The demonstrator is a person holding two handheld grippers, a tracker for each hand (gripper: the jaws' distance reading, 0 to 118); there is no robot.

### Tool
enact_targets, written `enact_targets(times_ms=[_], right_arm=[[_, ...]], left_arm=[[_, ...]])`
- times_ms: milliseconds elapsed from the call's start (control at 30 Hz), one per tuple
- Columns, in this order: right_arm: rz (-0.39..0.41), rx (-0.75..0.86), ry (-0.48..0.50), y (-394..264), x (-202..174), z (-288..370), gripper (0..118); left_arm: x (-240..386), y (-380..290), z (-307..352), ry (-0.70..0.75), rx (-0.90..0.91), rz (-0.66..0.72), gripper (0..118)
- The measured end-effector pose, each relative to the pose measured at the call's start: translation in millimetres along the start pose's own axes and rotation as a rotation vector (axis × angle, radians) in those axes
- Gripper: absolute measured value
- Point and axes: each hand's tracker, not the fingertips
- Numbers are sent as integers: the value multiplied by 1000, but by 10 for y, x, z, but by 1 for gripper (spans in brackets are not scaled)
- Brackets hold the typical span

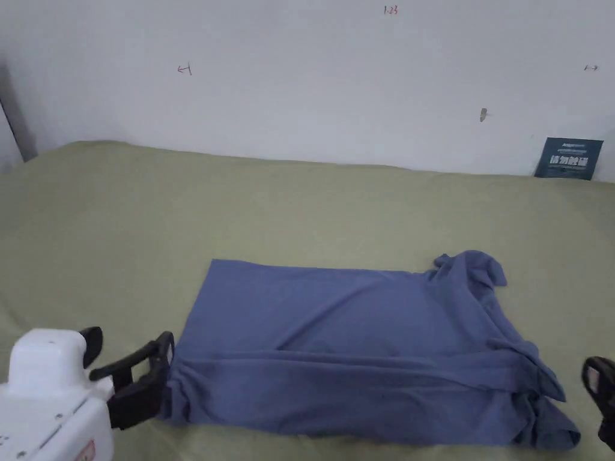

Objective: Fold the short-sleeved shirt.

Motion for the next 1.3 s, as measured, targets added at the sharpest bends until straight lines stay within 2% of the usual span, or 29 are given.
enact_targets(times_ms=[33,67,100,133,167,233,333,367,400,467,500,667,767,800,867,933,967,1000,1033,1067,1100,1133,1233,1267,1300], right_arm=[[27,14,-22,-46,-61,53,0],[46,-21,17,-69,-83,77,0],[48,-56,43,-94,-98,66,0],[48,-68,42,-116,-126,81,0],[45,-63,34,-139,-147,98,0],[20,-60,45,-156,-121,115,0],[-15,-72,32,-148,-70,74,0],[-27,-75,32,-145,-34,57,0],[-39,-74,25,-144,-11,45,0],[-54,-80,20,-141,39,20,0],[-55,-86,11,-141,54,22,0],[-71,-135,-17,-253,194,-64,0],[-93,-183,-48,-308,302,-170,0],[-100,-188,-56,-325,345,-210,0],[-136,-237,-73,-353,458,-336,1],[-164,-252,-75,-414,585,-510,4],[-183,-292,-75,-452,650,-634,13],[-194,-341,-83,-488,699,-772,50],[-215,-400,-47,-544,734,-906,80],[-233,-439,-20,-582,749,-1013,90],[-235,-451,-15,-618,751,-1118,85],[-249,-474,25,-676,759,-1212,86],[-233,-568,-3,-842,770,-1487,85],[-224,-582,-12,-875,769,-1538,77],[-216,-603,-31,-899,779,-1572,55]], left_arm=[[14,-67,51,-8,-11,-6,58],[56,-134,61,-11,-54,-5,17],[98,-225,68,34,-109,-15,0],[52,-281,57,48,-156,-28,0],[60,-350,21,-35,-158,-7,0],[19,-382,-89,11,-188,-5,0],[-67,-413,-385,-3,-284,29,0],[-91,-413,-519,-1,-311,32,7],[-122,-425,-665,3,-324,15,35],[-109,-433,-928,28,-385,-8,79],[-133,-459,-1056,2,-413,-10,91],[-192,-599,-1556,38,-516,-4,89],[-233,-656,-1650,53,-591,30,77],[-246,-639,-1638,48,-564,30,60],[-267,-580,-1526,37,-529,42,18],[-271,-591,-1517,-21,-524,64,15],[-252,-598,-1531,-26,-537,68,12],[-188,-552,-1478,-14,-537,59,12],[-155,-540,-1473,-17,-542,47,10],[-122,-530,-1465,-19,-541,36,10],[-98,-523,-1457,-30,-543,39,9],[-162,-531,-1489,-29,-548,39,9],[-166,-529,-1480,-30,-559,60,9],[-213,-518,-1504,-33,-559,64,9],[-221,-515,-1508,-37,-565,67,9]])
